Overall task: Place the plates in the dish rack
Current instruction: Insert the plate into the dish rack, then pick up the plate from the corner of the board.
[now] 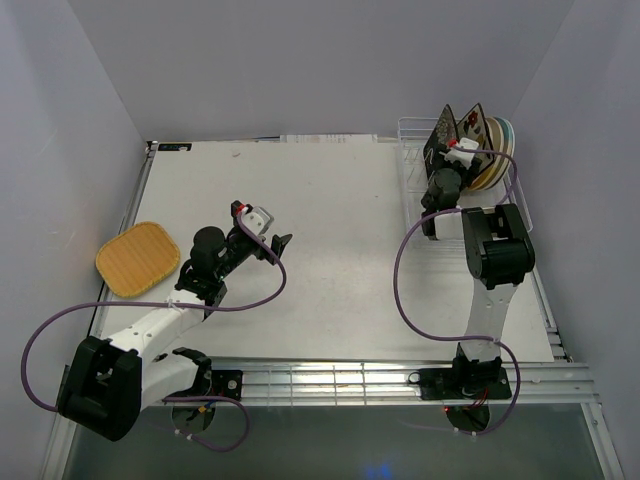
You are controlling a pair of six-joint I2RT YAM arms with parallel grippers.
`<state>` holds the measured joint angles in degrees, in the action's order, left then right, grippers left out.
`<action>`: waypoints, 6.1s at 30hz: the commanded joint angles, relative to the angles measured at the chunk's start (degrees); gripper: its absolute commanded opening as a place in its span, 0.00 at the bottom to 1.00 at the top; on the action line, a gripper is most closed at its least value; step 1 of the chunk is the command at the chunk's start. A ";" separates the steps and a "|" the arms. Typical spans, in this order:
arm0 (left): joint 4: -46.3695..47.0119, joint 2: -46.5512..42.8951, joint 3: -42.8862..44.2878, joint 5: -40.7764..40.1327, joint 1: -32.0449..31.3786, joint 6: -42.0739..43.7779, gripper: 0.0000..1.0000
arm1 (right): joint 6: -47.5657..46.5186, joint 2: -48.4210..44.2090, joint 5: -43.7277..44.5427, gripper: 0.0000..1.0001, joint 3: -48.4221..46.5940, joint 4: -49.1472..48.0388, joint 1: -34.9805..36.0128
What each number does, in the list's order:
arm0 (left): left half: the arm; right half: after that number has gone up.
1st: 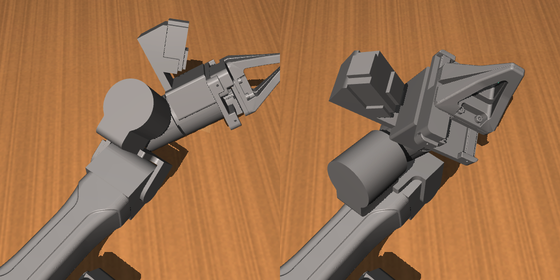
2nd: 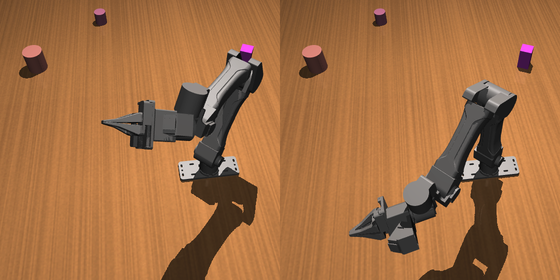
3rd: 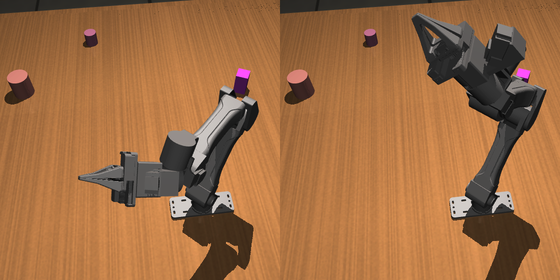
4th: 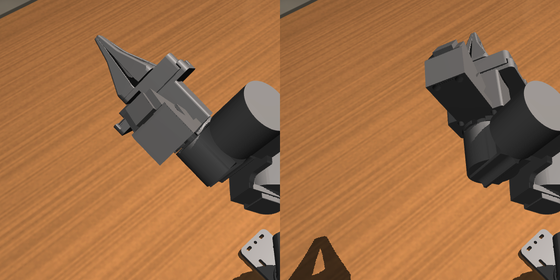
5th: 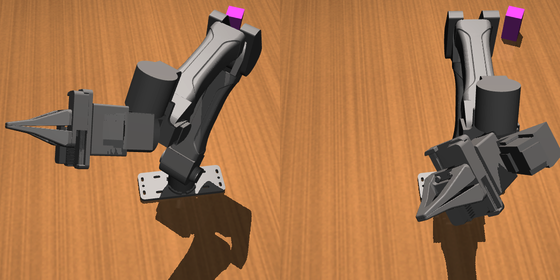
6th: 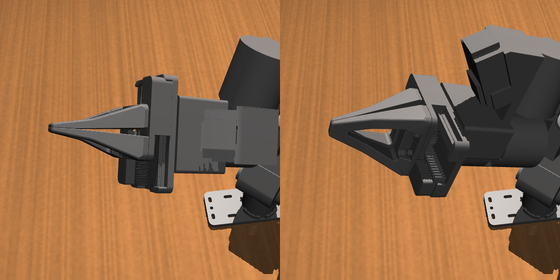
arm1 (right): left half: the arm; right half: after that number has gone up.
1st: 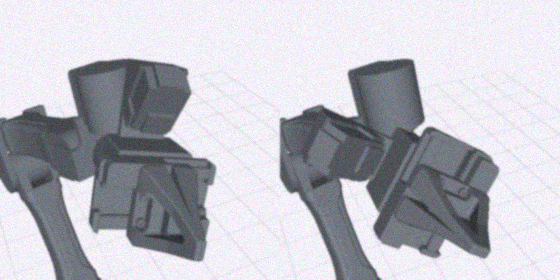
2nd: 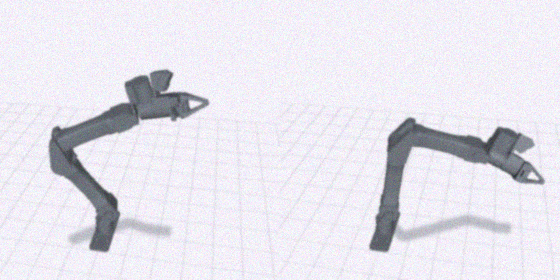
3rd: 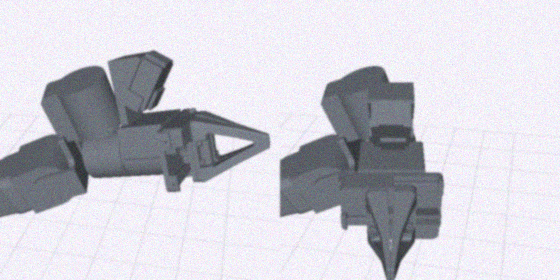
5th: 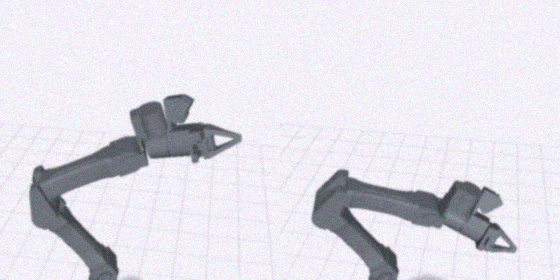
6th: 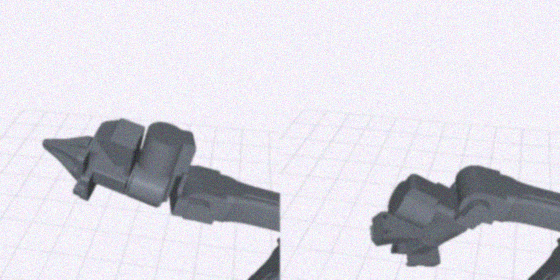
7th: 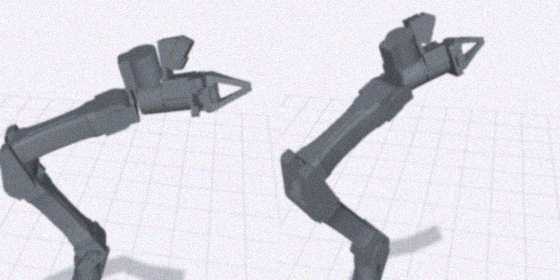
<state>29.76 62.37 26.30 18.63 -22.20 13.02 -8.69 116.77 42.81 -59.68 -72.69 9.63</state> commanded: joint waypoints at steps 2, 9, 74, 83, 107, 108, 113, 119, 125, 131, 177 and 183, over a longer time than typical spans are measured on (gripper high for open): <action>-0.67 -1.55 1.91 -0.09 0.40 -0.10 0.98 | 0.43 -3.83 4.04 0.72 0.44 -23.38 0.04; -0.67 -1.81 1.91 -0.18 0.31 -0.10 0.98 | 0.08 -6.90 5.44 0.83 1.50 -22.94 1.53; -1.55 -10.86 -14.52 -50.45 5.84 34.61 0.98 | 41.82 -24.75 -43.93 0.92 13.28 35.07 22.80; -11.21 -9.10 -13.91 -46.67 13.76 36.46 0.97 | 42.26 -23.87 -45.00 0.92 12.75 34.37 22.80; 1.06 5.64 -17.25 -40.52 25.18 43.84 0.98 | 42.97 -22.38 -47.20 0.93 11.78 33.66 22.89; 2.66 6.53 -17.34 -40.60 25.79 44.46 0.98 | 43.05 -22.38 -47.29 0.93 11.78 33.57 22.89; 7.32 12.24 -16.64 -38.85 28.43 46.22 0.98 | 43.40 -22.29 -47.46 0.93 11.87 33.22 22.89; 13.12 17.69 -16.99 -36.48 30.89 48.24 0.98 | 43.93 -21.85 -47.82 0.93 11.69 32.78 22.98; 18.75 22.44 -17.16 -35.86 33.27 51.05 0.97 | 44.11 -21.59 -47.99 0.93 11.52 32.43 23.07; 23.05 25.08 -18.39 -34.98 33.97 53.25 0.80 | 44.20 -21.85 -47.90 0.93 11.87 32.26 23.16; 8.83 -14.82 -19.54 -19.61 23.35 49.92 0.00 | 47.71 -21.14 -60.12 0.95 9.85 31.20 23.33; 9.00 -13.68 -18.48 -18.63 14.12 44.65 0.00 | 50.25 -20.44 -65.13 0.96 10.20 27.26 22.98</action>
<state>34.33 49.43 4.10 -2.68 -5.50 60.66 39.48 96.64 -18.09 -47.90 -40.10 32.75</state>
